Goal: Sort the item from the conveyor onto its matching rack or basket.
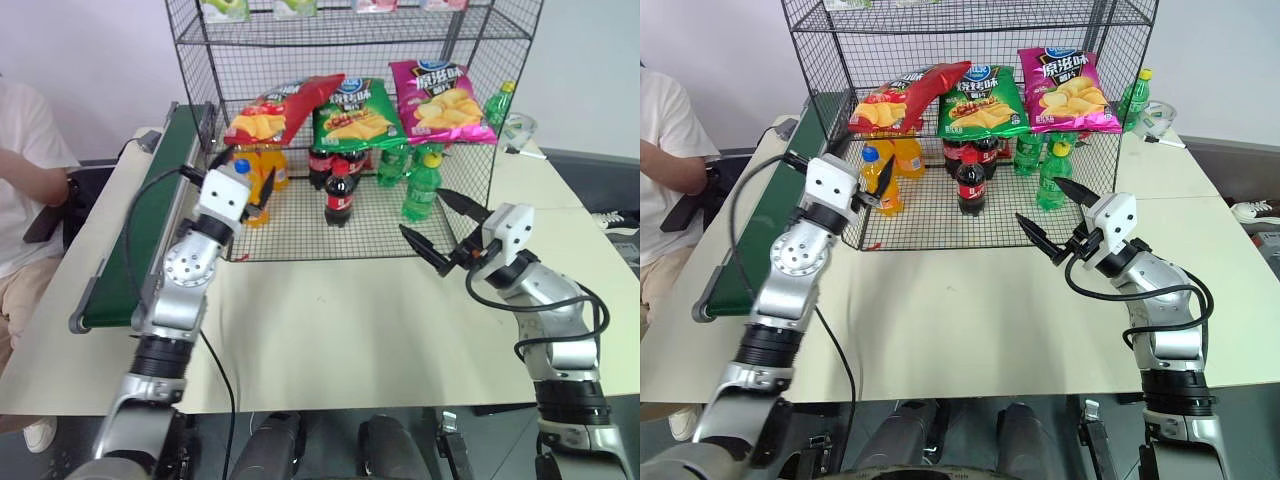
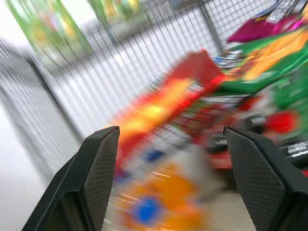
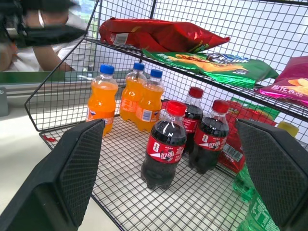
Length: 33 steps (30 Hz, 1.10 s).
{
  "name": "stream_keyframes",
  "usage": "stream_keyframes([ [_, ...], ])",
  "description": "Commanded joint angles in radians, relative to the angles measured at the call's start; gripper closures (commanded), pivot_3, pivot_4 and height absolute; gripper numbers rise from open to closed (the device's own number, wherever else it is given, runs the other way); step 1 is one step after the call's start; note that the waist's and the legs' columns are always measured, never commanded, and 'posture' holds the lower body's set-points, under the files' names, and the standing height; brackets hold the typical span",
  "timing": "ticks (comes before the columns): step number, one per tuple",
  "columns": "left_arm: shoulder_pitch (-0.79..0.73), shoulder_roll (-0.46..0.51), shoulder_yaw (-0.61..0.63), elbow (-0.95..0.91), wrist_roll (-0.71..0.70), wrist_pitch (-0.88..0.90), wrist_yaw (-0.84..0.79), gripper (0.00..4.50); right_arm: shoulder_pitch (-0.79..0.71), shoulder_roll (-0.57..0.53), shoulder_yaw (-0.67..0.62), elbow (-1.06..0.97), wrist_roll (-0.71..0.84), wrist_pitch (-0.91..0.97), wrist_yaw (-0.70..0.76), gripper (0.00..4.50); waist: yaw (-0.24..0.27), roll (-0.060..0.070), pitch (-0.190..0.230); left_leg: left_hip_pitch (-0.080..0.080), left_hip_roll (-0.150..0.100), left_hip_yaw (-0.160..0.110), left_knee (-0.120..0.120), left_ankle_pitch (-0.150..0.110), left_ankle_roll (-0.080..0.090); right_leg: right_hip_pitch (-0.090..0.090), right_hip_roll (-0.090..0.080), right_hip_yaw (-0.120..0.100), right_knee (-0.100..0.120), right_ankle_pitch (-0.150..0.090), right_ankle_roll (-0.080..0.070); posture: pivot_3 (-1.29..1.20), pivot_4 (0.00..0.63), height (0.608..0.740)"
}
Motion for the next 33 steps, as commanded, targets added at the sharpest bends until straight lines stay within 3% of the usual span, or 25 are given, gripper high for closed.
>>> stream_keyframes([
  [1,-0.057,0.059,0.002,0.056,0.145,-0.089,0.096,0.9,-0.004,0.001,-0.007,-0.027,0.01,-0.017,-0.001,0.0,0.004,0.0,0.0,0.0,0.0,0.0,0.0,0.0,0.0,0.0,0.0,0.0,0.0,0.0,0.0,0.0,0.15,0.74],
  [15,-0.371,0.051,-0.161,0.583,0.357,-0.191,0.28,0.9,0.012,-0.005,-0.007,-0.074,0.051,0.024,0.002,0.0,-0.004,0.0,0.0,0.0,-0.001,-0.001,0.0,0.0,0.0,0.0,0.001,-0.001,0.0,0.0,0.0,0.0,0.15,0.74],
  [24,-0.455,0.054,-0.195,0.714,0.397,-0.206,0.386,0.9,0.028,-0.007,-0.007,-0.086,0.045,0.023,-0.011,0.0,-0.004,-0.001,0.0,-0.001,-0.001,0.0,0.0,0.0,0.001,0.0,0.001,-0.001,0.0,0.0,0.001,0.0,0.15,0.74],
  [27,-0.471,0.053,-0.2,0.737,0.404,-0.183,0.4,1.74,0.027,-0.004,-0.004,-0.086,0.044,0.021,-0.014,0.0,-0.002,-0.001,0.0,-0.001,-0.001,0.0,0.001,0.0,0.001,0.0,0.001,-0.001,0.0,0.0,0.001,0.0,0.15,0.74],
  [32,-0.478,0.048,-0.204,0.754,0.398,-0.172,0.4,4.31,0.025,-0.005,0.001,-0.081,0.039,0.016,-0.014,0.0,-0.003,-0.001,0.0,-0.001,-0.001,0.0,0.0,0.0,0.001,0.0,0.001,-0.001,0.0,0.0,0.001,0.0,0.15,0.74],
  [33,-0.477,0.045,-0.202,0.757,0.392,-0.165,0.394,4.46,0.023,-0.005,0.001,-0.08,0.039,0.017,-0.014,0.0,-0.003,-0.001,0.0,-0.001,-0.001,0.0,0.0,0.0,0.001,0.0,0.001,-0.001,0.0,0.0,0.001,0.0,0.15,0.74],
])
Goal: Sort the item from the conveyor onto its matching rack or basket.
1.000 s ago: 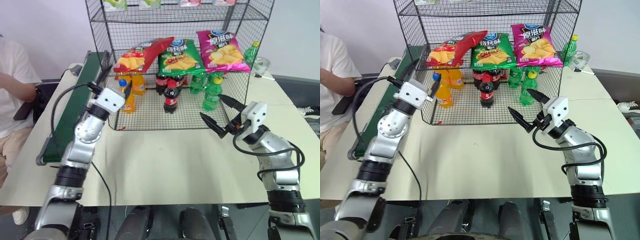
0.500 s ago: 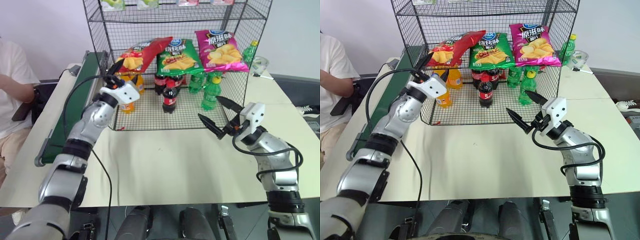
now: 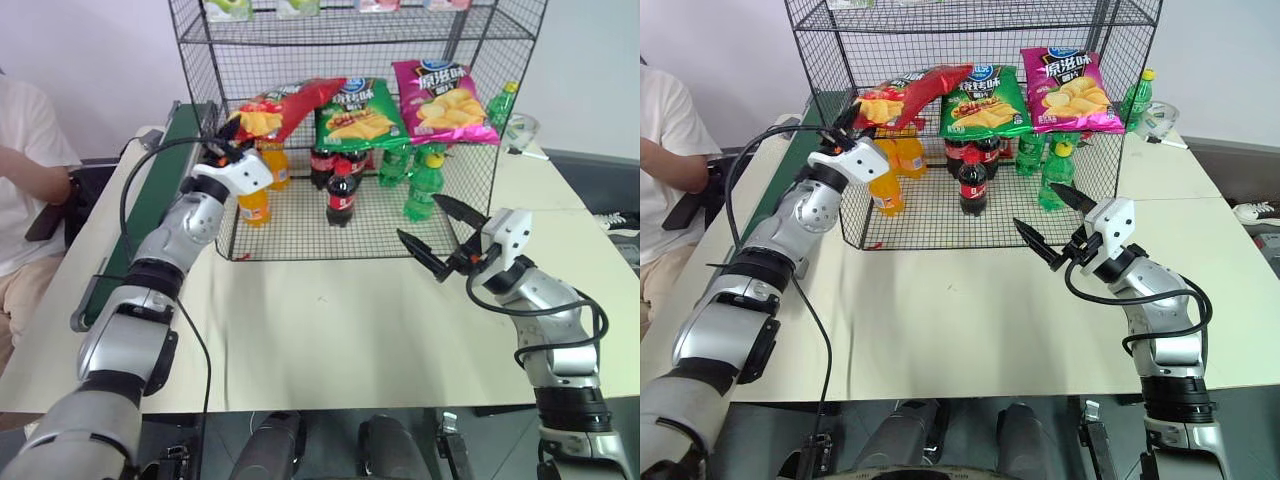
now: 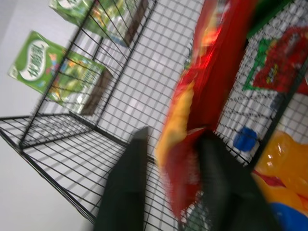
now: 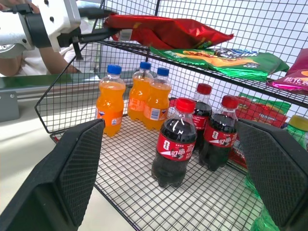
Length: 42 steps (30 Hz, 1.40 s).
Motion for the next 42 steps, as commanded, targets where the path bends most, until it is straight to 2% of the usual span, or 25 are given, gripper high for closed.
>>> stream_keyframes([
  [1,-0.03,0.0,0.001,-0.002,-0.013,0.018,-0.001,4.46,-0.009,-0.005,-0.012,-0.048,0.007,-0.011,-0.002,0.0,0.0,0.0,0.0,0.0,0.0,0.0,0.0,0.0,0.0,0.0,0.0,0.0,0.0,0.0,0.0,0.0,0.15,0.74],
  [7,0.008,0.017,-0.001,-0.068,0.005,0.071,0.01,4.46,-0.013,-0.008,-0.012,-0.045,0.007,-0.011,0.0,0.0,-0.001,0.0,0.0,0.0,0.0,0.0,0.0,0.0,0.0,0.0,0.0,0.0,0.0,0.0,0.0,0.0,0.15,0.74],
  [13,0.129,0.044,0.033,-0.309,0.015,0.234,-0.018,4.46,-0.012,-0.009,-0.012,-0.044,0.007,-0.012,0.003,0.0,-0.009,0.0,0.0,0.0,0.0,0.0,-0.001,0.0,0.0,-0.001,0.0,0.0,0.0,0.0,0.0,0.0,0.15,0.74],
  [19,0.206,0.007,0.052,-0.494,0.03,0.391,-0.033,4.46,-0.017,-0.006,-0.008,-0.037,0.007,-0.015,0.005,0.0,-0.013,0.0,0.0,0.0,0.0,0.0,0.0,0.0,0.0,0.0,0.0,0.0,0.0,0.0,0.0,0.0,0.15,0.74],
  [24,0.174,-0.111,0.028,-0.497,0.042,0.504,0.01,4.46,-0.021,-0.007,-0.004,-0.033,0.005,-0.015,0.008,0.0,-0.011,0.0,0.0,0.0,0.0,0.0,0.0,0.0,0.0,0.0,0.0,0.0,0.0,0.0,0.0,0.0,0.15,0.74],
  [33,0.096,-0.196,-0.039,-0.4,0.051,0.469,0.02,4.46,-0.005,-0.01,-0.012,-0.049,0.009,-0.009,0.002,0.0,-0.014,0.0,0.0,0.0,0.0,0.0,0.0,0.0,0.0,0.0,0.0,0.0,0.0,0.0,0.0,0.0,0.15,0.74],
  [37,0.098,-0.187,-0.009,-0.424,0.05,0.476,0.057,4.46,0.002,-0.015,-0.017,-0.057,0.01,-0.008,0.0,0.0,-0.019,0.0,0.0,0.0,0.0,0.0,-0.001,0.0,0.0,0.0,0.0,0.0,0.0,0.0,0.0,0.0,0.15,0.74],
  [42,0.164,-0.116,0.021,-0.496,0.059,0.508,0.049,4.46,0.015,-0.018,-0.022,-0.066,0.015,-0.004,-0.002,0.0,-0.021,0.0,0.0,0.0,0.0,0.0,-0.001,0.0,0.0,-0.001,0.0,0.0,0.0,0.0,0.0,0.0,0.15,0.74],
])
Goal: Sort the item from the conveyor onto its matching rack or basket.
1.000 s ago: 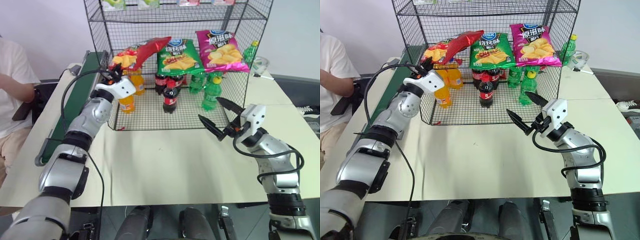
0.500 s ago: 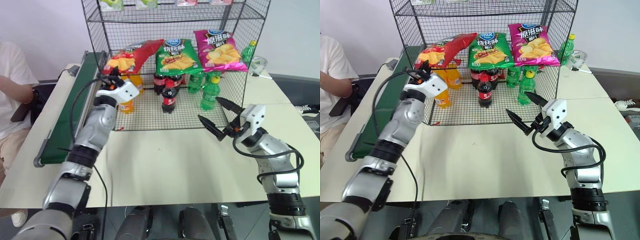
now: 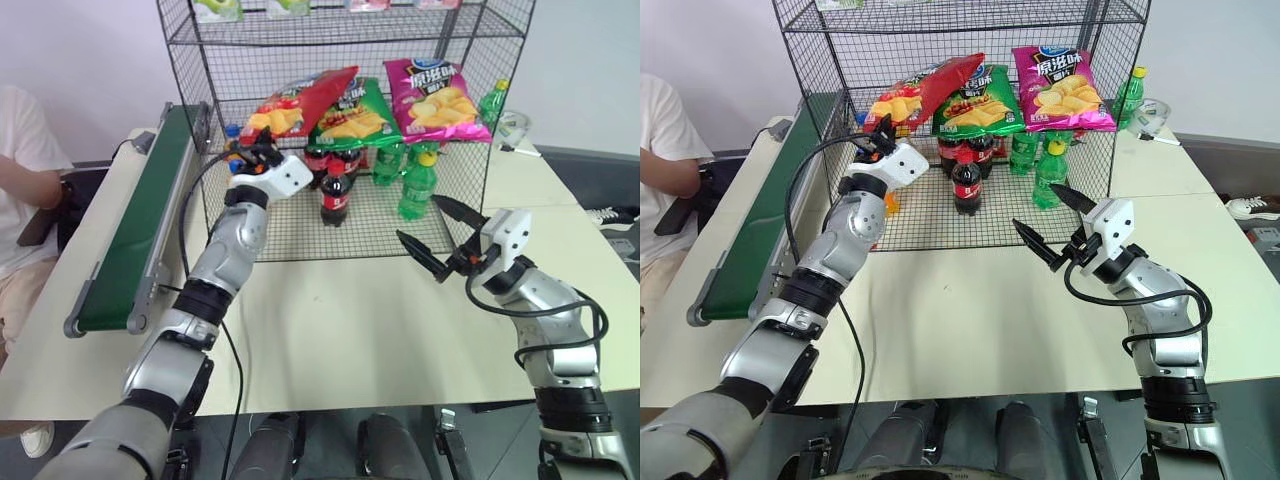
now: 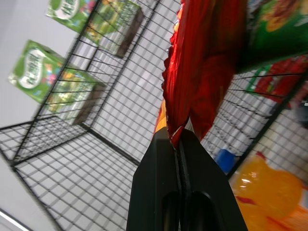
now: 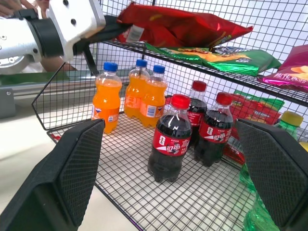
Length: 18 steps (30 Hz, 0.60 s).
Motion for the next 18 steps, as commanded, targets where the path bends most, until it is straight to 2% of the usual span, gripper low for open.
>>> stream_keyframes([
  [1,0.038,0.062,0.059,-0.091,0.013,0.039,0.019,4.46,0.007,-0.011,-0.022,-0.052,0.015,-0.001,-0.002,0.0,-0.001,0.0,0.0,0.0,0.0,0.0,0.0,0.0,0.0,0.0,0.0,0.0,0.0,0.0,0.0,0.0,0.15,0.74],
  [5,0.064,0.108,0.097,-0.154,0.026,0.094,0.032,4.46,0.001,-0.009,-0.019,-0.045,0.016,0.0,0.003,0.0,0.002,0.0,0.0,0.0,0.0,0.0,0.0,0.0,0.0,0.0,0.0,0.0,0.0,0.0,0.0,0.0,0.15,0.74],
  [8,0.061,0.107,0.101,-0.141,0.035,0.125,0.051,4.46,-0.017,-0.007,-0.012,-0.029,0.017,0.002,0.01,0.0,0.008,0.0,0.0,0.0,0.0,0.0,0.001,0.0,0.0,0.001,0.0,0.0,0.0,0.0,0.0,0.0,0.15,0.74],
  [18,-0.04,-0.033,0.022,0.007,0.047,0.114,0.123,4.46,-0.027,-0.012,-0.019,-0.029,0.017,0.013,0.022,0.0,0.024,0.0,0.0,0.0,-0.001,0.0,0.003,0.0,0.0,0.002,0.0,0.0,0.0,0.0,0.0,0.0,0.15,0.74],
])
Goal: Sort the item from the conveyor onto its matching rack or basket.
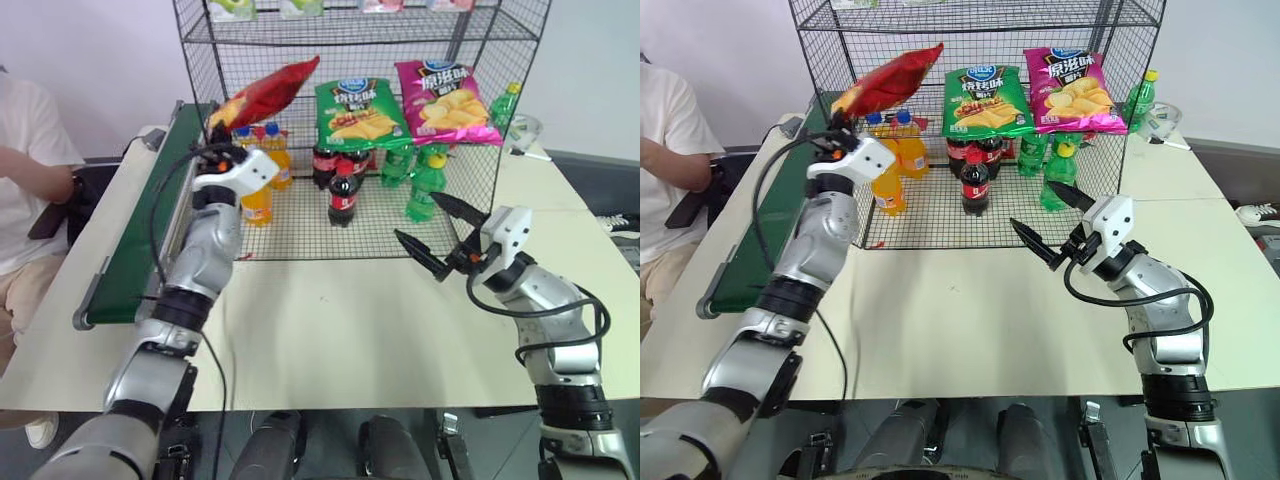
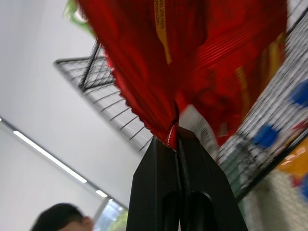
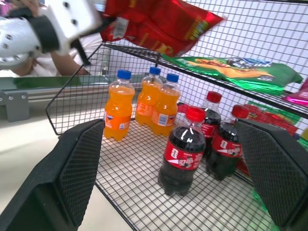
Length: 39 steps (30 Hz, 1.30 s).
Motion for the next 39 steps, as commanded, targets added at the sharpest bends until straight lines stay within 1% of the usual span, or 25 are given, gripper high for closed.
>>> stream_keyframes([
  [1,-0.043,-0.007,-0.005,0.024,0.006,-0.014,0.036,4.46,0.001,-0.013,-0.025,-0.032,0.016,0.002,-0.003,0.0,-0.001,0.0,0.0,0.0,0.0,0.0,0.0,0.0,0.0,0.0,0.0,0.0,0.0,0.0,0.0,0.0,0.15,0.74],
  [7,-0.073,-0.018,0.004,0.105,-0.013,-0.029,0.073,4.46,0.019,-0.013,-0.03,-0.046,0.014,0.005,-0.013,0.0,-0.006,0.0,0.0,0.0,0.001,0.0,-0.001,0.0,0.0,-0.001,0.0,0.0,0.0,0.0,0.0,0.0,0.15,0.74],
  [11,-0.095,-0.045,0.008,0.147,-0.035,-0.044,0.094,4.46,0.017,-0.014,-0.029,-0.044,0.012,0.004,-0.015,0.0,0.0,0.0,0.0,0.0,0.0,0.0,0.0,0.0,0.0,-0.001,0.0,0.0,0.0,0.0,0.0,0.0,0.15,0.74],
  [14,-0.126,-0.072,-0.012,0.204,-0.031,-0.056,0.112,4.46,0.011,-0.014,-0.028,-0.04,0.014,0.005,-0.015,0.0,0.0,0.0,0.0,0.0,0.0,0.0,0.0,0.0,0.0,0.0,0.0,0.0,0.0,0.0,0.0,0.0,0.15,0.74],
  [17,-0.15,-0.099,-0.007,0.254,-0.055,-0.089,0.106,4.46,0.009,-0.013,-0.027,-0.039,0.013,0.004,-0.015,0.0,-0.001,0.0,0.0,0.0,0.0,0.0,0.0,0.0,0.0,0.0,0.0,0.0,0.0,0.0,0.0,0.0,0.15,0.74],
  [20,-0.168,-0.105,0.001,0.287,-0.081,-0.123,0.093,4.46,0.01,-0.014,-0.027,-0.043,0.014,0.006,-0.016,0.0,-0.002,0.0,0.0,0.0,0.0,0.0,0.0,0.0,0.0,0.0,0.0,0.0,0.0,0.0,0.0,0.0,0.15,0.74],
  [23,-0.174,-0.097,0.01,0.29,-0.106,-0.157,0.083,3.7,0.014,-0.016,-0.029,-0.047,0.014,0.006,-0.016,0.0,-0.003,0.0,0.0,0.0,0.0,0.0,-0.001,0.0,0.0,-0.001,0.0,0.0,0.0,0.0,0.0,0.0,0.15,0.74],
  [25,-0.164,-0.088,0.012,0.27,-0.116,-0.161,0.067,2.81,0.017,-0.017,-0.03,-0.049,0.016,0.007,-0.017,0.0,-0.003,0.0,0.0,0.0,0.0,0.0,-0.001,0.0,0.0,-0.001,0.0,0.0,0.0,0.0,0.0,0.0,0.15,0.74],
  [26,-0.152,-0.082,0.015,0.251,-0.137,-0.173,0.023,2.41,0.018,-0.017,-0.03,-0.049,0.018,0.007,-0.015,0.0,-0.003,0.0,0.0,0.0,0.0,0.0,0.0,0.0,0.0,-0.001,0.0,0.0,0.0,0.0,0.0,0.0,0.15,0.74],
  [27,-0.14,-0.078,0.019,0.233,-0.156,-0.183,-0.007,1.86,0.018,-0.016,-0.03,-0.049,0.019,0.008,-0.014,0.0,-0.002,0.0,0.0,0.0,0.0,0.0,0.0,0.0,0.0,-0.001,0.0,0.0,0.0,0.0,0.0,0.0,0.15,0.74],
  [28,-0.13,-0.071,0.016,0.214,-0.154,-0.186,-0.009,1.54,0.019,-0.016,-0.03,-0.05,0.023,0.01,-0.013,0.0,-0.001,0.0,0.0,0.0,0.0,0.0,0.0,0.0,0.0,0.0,0.0,0.0,0.0,0.0,0.0,0.0,0.15,0.74],
  [32,-0.087,-0.046,0.022,0.12,-0.158,-0.185,-0.04,1.54,0.022,-0.014,-0.03,-0.055,0.028,0.016,-0.011,0.0,-0.001,0.0,0.0,0.0,0.0,0.0,0.0,0.0,0.0,0.0,0.0,0.0,0.0,0.0,0.0,0.0,0.15,0.74],
  [36,0.019,0.015,0.049,-0.075,-0.175,-0.174,-0.121,1.54,0.025,-0.018,-0.03,-0.055,0.028,0.017,-0.006,0.0,-0.007,0.0,0.0,0.0,0.0,0.0,-0.001,0.0,0.0,-0.001,0.0,0.0,0.0,0.0,0.0,0.0,0.15,0.74],
  [39,0.087,0.032,0.059,-0.19,-0.205,-0.162,-0.189,1.54,0.025,-0.019,-0.032,-0.053,0.028,0.016,-0.004,0.0,-0.008,0.0,0.0,0.0,0.001,0.0,-0.001,0.0,0.0,-0.001,0.0,0.001,0.0,0.0,0.0,0.0,0.15,0.74],
])
